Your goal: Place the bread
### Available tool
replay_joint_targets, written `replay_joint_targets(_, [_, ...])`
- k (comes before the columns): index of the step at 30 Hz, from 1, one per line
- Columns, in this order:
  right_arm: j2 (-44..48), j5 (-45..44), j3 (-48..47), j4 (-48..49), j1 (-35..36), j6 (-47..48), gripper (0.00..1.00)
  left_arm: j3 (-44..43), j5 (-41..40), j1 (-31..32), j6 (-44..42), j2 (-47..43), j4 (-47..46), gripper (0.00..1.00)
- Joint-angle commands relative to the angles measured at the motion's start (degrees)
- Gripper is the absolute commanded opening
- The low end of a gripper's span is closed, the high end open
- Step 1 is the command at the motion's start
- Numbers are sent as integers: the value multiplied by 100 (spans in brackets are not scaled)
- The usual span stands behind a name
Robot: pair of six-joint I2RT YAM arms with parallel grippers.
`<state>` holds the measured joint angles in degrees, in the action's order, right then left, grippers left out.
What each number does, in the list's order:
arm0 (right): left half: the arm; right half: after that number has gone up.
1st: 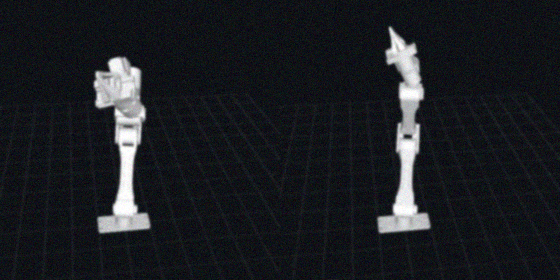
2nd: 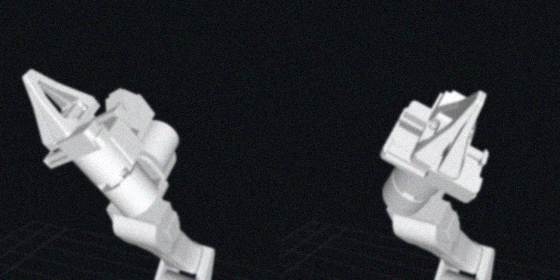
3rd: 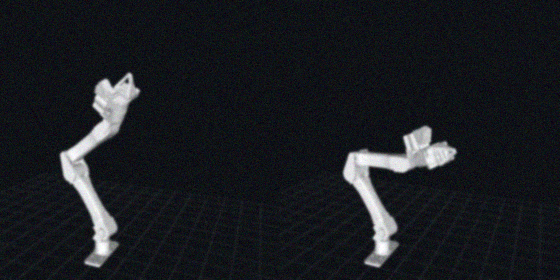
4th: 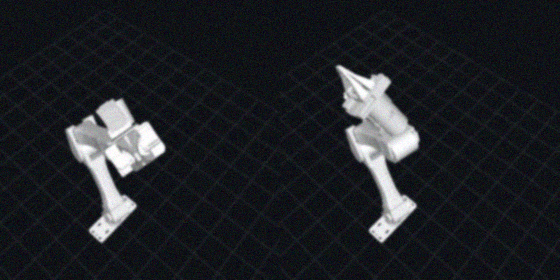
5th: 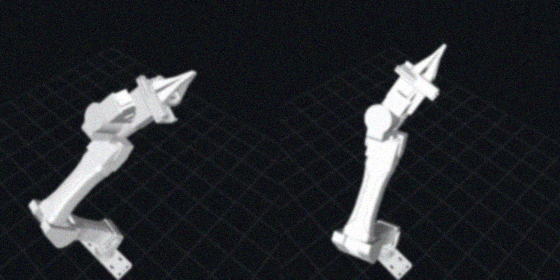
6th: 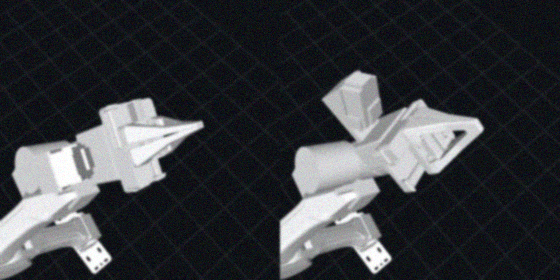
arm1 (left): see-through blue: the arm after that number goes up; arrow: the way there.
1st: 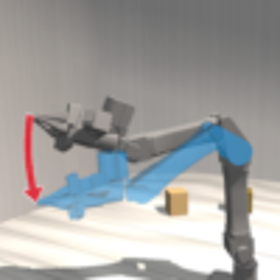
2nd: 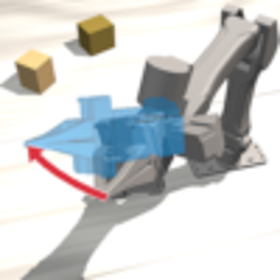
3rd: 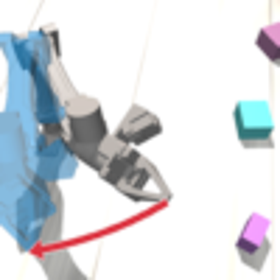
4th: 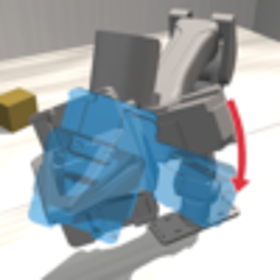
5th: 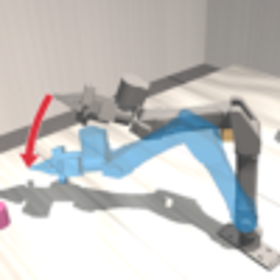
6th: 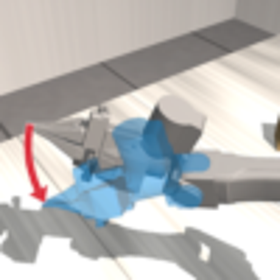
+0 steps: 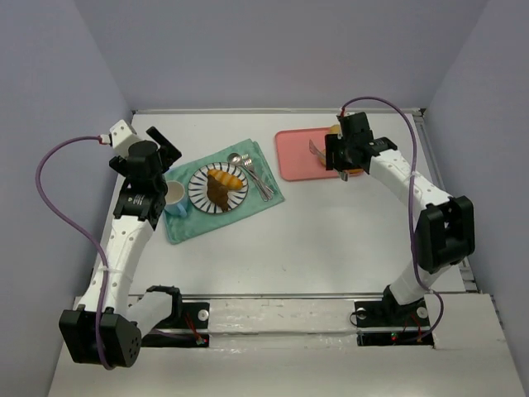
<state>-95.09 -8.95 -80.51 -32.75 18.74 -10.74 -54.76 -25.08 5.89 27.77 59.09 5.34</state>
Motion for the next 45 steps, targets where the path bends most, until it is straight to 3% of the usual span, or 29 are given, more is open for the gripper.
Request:
replay_joint_targets(1, [-141,69,-167,217,-64,-7,65,36,-50,-35,1,-47,-271,99])
replay_joint_targets(16, [-397,51,53,225,-222,-121,54,36,-41,-35,9,-91,-244,99])
replay_joint_targets(24, [86,104,361,217,-222,-148,28,53,-129,-35,36,-231,-192,99])
replay_joint_targets(29, [464,674,220,383,-222,212,26,62,-120,-35,53,-284,-192,99])
replay_joint_targets(30, [595,1119,159,514,-222,370,26,62,-111,-35,62,-293,-200,99])
replay_joint_targets(36, [615,1940,-385,665,908,1239,26,62,-41,-35,71,-310,-218,99])
replay_joint_targets(45, [-578,2811,-1782,735,2457,1945,27,80,108,-35,79,-302,-253,99])
